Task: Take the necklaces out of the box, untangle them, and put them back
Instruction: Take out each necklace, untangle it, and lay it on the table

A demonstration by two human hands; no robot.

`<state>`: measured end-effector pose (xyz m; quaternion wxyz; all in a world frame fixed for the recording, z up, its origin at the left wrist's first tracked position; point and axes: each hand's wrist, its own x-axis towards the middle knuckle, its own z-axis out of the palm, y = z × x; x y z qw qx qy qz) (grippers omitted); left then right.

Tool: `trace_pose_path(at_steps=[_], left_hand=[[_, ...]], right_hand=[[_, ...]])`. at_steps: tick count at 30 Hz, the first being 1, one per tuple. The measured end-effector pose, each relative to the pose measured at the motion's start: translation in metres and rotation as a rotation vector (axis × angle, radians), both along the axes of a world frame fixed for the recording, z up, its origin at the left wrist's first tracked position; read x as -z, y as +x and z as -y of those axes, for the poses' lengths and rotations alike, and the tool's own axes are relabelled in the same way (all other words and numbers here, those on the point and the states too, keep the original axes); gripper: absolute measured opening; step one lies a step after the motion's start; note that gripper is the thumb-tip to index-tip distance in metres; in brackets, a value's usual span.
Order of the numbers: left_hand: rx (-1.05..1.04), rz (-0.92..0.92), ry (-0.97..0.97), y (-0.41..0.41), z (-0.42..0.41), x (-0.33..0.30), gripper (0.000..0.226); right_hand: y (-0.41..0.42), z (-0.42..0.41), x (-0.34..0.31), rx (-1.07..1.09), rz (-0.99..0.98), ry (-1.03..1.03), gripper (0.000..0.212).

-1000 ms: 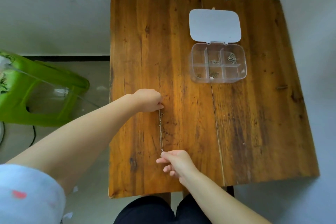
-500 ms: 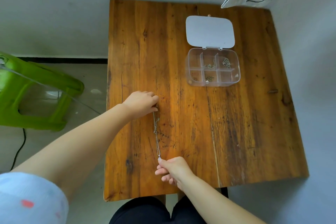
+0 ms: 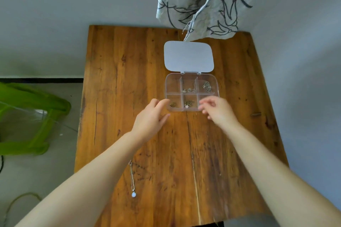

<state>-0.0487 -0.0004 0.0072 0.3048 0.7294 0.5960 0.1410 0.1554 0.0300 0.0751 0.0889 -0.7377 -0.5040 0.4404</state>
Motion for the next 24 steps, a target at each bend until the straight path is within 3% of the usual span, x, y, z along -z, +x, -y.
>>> trace_pose_path(at_steps=[3,6,11,16,24], left_hand=[[-0.065,0.009,-0.015,0.011,-0.002,0.007,0.033],[-0.093,-0.006,0.008,0.016,-0.006,0.009,0.023],[-0.133,-0.015,0.060,0.020,-0.010,0.010,0.013],[-0.167,-0.002,0.062,0.023,-0.007,0.009,0.013],[-0.171,-0.012,0.059,0.026,-0.006,0.007,0.014]], right_hand=[[-0.002,-0.047,0.015,-0.274,0.117,0.116,0.029],[-0.015,-0.079,0.037,-0.532,0.224,0.103,0.034],[-0.027,-0.099,0.048,-0.795,0.352,0.102,0.032],[-0.024,-0.100,0.053,-0.758,0.385,0.155,0.029],[-0.022,-0.104,0.048,-0.892,0.309,-0.099,0.026]])
